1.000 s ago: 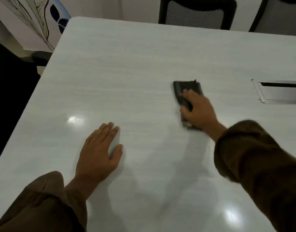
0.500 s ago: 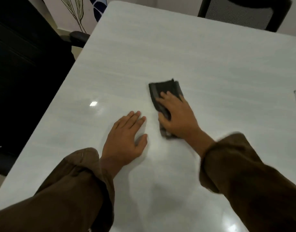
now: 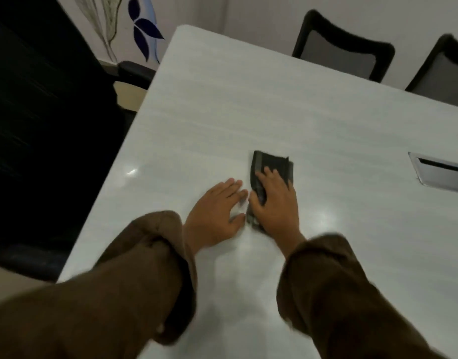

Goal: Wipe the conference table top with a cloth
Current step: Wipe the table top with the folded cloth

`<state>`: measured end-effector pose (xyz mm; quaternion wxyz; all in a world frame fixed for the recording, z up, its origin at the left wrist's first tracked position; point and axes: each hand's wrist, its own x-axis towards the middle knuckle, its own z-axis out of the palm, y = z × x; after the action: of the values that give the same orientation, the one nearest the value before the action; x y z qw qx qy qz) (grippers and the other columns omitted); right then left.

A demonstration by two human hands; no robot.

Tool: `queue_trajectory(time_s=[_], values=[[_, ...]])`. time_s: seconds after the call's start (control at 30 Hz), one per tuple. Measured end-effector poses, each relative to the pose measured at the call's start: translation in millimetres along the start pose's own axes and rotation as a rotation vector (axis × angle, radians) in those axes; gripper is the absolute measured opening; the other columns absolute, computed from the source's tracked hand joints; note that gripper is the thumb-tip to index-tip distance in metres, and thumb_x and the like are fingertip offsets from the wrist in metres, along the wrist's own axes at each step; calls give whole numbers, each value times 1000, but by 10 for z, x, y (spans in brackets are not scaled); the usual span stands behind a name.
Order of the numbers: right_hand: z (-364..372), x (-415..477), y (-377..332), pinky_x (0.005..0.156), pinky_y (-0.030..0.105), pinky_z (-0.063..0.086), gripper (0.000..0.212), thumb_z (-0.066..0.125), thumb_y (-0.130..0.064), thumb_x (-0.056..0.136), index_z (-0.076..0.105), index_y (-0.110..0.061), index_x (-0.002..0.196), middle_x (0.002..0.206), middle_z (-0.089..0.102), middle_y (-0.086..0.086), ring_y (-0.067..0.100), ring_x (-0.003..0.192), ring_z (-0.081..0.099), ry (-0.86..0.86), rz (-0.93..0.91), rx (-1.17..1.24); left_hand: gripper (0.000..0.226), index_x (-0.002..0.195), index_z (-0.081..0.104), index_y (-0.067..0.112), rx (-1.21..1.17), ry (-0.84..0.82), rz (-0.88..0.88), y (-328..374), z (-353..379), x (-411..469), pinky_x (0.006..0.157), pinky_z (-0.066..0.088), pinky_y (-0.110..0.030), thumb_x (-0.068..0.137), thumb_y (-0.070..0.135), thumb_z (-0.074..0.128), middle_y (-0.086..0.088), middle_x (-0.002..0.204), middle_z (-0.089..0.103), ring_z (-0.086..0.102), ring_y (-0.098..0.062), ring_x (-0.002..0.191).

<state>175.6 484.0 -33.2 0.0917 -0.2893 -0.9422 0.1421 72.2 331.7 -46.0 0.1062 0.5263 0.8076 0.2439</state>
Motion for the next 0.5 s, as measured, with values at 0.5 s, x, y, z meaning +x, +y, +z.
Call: queue_trajectory(time_s=[0.5], values=[[56, 75, 17, 121, 46, 24, 61, 47, -48, 89, 49, -26, 146, 156, 40, 0, 20, 148, 30, -69, -101, 23, 63, 141, 47, -1, 195, 317, -508, -847, -454, -373, 119, 24, -44, 91, 38, 42, -19, 149, 45, 37, -34, 141]])
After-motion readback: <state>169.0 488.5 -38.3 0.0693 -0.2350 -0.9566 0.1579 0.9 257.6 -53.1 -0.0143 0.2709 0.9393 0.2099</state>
